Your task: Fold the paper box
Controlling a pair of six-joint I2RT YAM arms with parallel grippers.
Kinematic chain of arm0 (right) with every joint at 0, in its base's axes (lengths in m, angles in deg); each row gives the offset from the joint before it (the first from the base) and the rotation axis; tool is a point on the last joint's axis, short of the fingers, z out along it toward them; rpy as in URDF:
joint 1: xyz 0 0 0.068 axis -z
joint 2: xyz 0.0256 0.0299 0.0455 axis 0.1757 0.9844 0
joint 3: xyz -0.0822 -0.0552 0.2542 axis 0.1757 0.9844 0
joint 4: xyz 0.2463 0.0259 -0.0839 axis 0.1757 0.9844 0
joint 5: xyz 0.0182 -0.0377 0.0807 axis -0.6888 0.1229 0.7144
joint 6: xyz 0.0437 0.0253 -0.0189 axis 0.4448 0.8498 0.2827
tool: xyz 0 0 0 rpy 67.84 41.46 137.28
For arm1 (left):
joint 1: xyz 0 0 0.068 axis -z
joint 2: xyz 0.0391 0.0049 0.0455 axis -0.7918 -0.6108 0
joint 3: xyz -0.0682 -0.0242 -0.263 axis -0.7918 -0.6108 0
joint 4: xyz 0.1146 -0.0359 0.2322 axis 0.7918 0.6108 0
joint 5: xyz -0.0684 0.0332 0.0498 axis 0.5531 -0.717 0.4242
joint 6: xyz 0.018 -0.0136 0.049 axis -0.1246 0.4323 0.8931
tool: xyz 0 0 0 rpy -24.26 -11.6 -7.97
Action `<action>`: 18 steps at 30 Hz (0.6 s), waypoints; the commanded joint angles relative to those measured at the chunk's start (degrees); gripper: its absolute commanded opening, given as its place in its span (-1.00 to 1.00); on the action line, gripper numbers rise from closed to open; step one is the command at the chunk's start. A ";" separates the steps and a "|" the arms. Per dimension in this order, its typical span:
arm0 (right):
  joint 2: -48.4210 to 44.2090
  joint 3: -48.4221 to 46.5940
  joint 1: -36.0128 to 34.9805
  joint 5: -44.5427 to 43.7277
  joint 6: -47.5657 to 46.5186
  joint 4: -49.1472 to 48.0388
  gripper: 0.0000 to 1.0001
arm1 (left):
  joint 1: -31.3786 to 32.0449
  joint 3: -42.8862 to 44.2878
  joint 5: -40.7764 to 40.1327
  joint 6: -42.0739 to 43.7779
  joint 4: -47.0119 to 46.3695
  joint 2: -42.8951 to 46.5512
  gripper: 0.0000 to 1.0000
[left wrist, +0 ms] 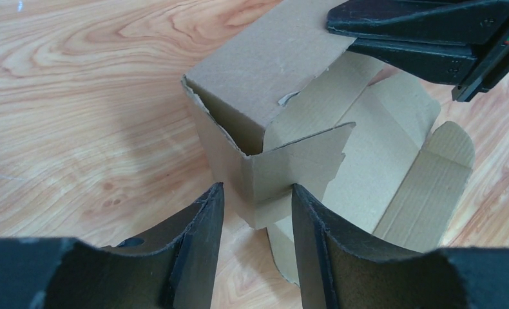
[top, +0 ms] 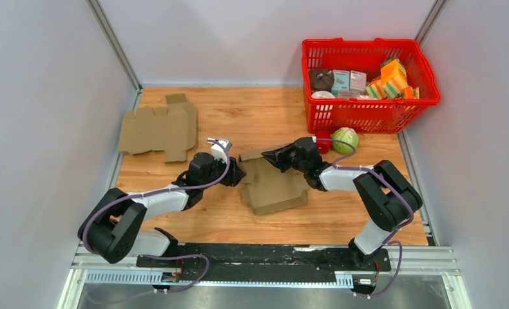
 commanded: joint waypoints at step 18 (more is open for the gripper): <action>-0.43 -2.18 1.18 2.94 -6.30 -10.84 -1.00 | 0.93 -1.53 -3.82 2.14 -0.93 6.22 0.15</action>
